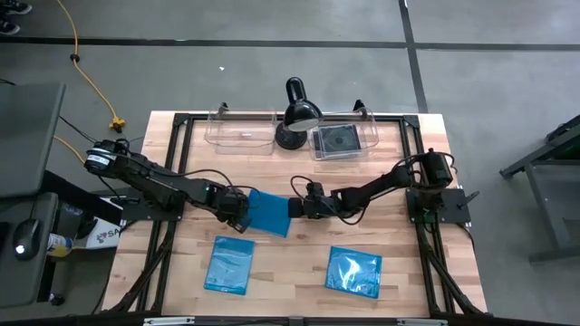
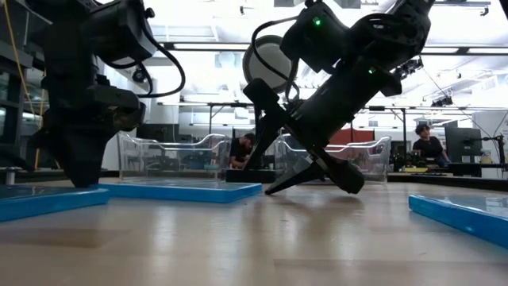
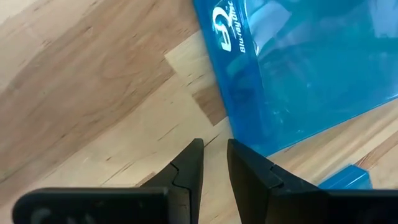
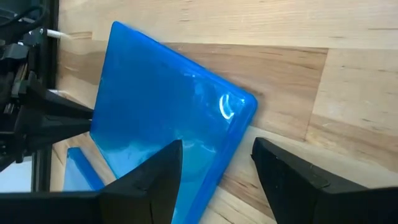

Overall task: Pick & place jewel cases by type
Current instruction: Put the top left blue CD case into the left transparent bin

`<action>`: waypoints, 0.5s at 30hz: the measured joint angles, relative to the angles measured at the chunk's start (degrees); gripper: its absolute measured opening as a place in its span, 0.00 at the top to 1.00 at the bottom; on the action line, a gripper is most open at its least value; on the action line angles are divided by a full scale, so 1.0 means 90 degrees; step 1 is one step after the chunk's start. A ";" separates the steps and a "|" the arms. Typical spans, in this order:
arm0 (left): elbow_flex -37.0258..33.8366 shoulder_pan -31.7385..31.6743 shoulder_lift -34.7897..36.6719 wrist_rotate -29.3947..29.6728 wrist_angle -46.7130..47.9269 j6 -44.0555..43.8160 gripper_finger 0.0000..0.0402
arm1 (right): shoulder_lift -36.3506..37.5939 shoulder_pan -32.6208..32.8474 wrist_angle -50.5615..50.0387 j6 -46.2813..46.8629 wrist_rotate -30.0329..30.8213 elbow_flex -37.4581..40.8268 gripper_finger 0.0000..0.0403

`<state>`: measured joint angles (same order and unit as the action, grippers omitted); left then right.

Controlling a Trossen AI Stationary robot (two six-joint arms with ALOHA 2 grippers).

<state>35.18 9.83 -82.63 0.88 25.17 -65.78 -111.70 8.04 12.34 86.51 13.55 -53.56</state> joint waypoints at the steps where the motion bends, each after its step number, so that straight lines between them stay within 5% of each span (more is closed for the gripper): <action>1: -0.0002 0.0000 -0.0005 0.0011 -0.0028 0.0000 0.82 | 0.0000 0.0000 0.0000 -0.0028 0.0015 -0.0001 0.51; 15: 0.0010 -0.0005 -0.0138 0.0073 -0.0254 0.0070 0.82 | -0.0374 -0.0061 0.0612 -0.0067 0.0089 0.0000 0.51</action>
<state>35.27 9.78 -83.87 1.54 22.89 -65.15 -115.06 7.49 17.85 85.91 14.35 -53.56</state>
